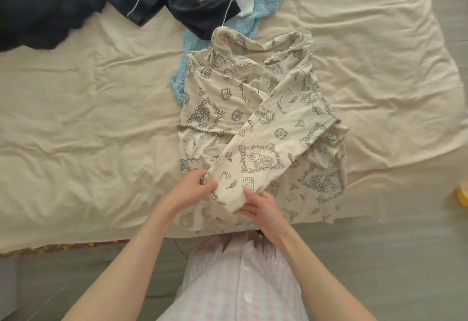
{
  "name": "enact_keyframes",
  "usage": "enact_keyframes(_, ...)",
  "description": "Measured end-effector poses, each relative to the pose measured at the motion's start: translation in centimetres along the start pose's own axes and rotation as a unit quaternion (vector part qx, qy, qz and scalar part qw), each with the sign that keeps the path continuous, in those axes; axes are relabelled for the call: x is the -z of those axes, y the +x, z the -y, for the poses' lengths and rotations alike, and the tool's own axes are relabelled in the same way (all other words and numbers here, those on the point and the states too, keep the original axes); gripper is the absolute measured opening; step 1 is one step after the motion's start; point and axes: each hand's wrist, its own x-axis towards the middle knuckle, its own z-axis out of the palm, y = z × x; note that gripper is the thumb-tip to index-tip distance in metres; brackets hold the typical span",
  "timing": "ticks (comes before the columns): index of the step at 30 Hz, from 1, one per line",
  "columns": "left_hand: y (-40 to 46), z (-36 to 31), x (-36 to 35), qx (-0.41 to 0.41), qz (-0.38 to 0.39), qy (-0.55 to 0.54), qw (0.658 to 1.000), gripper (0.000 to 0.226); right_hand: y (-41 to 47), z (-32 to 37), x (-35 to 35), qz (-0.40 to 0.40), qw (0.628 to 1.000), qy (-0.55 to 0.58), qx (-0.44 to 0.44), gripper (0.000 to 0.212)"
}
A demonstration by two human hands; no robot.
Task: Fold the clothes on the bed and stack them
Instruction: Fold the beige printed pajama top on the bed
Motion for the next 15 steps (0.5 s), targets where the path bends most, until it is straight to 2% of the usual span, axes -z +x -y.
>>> enact_keyframes(5,0.3,2.4,-0.2,-0.032,-0.112,0.02,0.993,0.007,-0.9,-0.2,-0.3,0.003,0.985,-0.167,0.048,0.012)
enact_keyframes(7,0.4,3.4,-0.6,-0.006,-0.161,0.067,0.985,0.021,-0.8,-0.6,0.0,0.011,0.974,-0.224,0.036,0.01)
enact_keyframes(9,0.2,4.6,-1.6,0.026,-0.201,0.099,0.974,0.036,-0.5,-1.4,1.2,-0.017,0.962,-0.272,-0.003,0.016)
enact_keyframes(13,-1.5,6.4,-6.1,0.063,-0.309,0.067,0.947,0.027,-0.1,-3.7,5.4,-0.125,0.958,-0.242,-0.092,0.018)
enact_keyframes(15,-2.4,7.1,-9.8,0.075,-0.292,0.01,0.953,0.019,0.0,-4.7,7.3,-0.157,0.957,-0.214,-0.115,0.02)
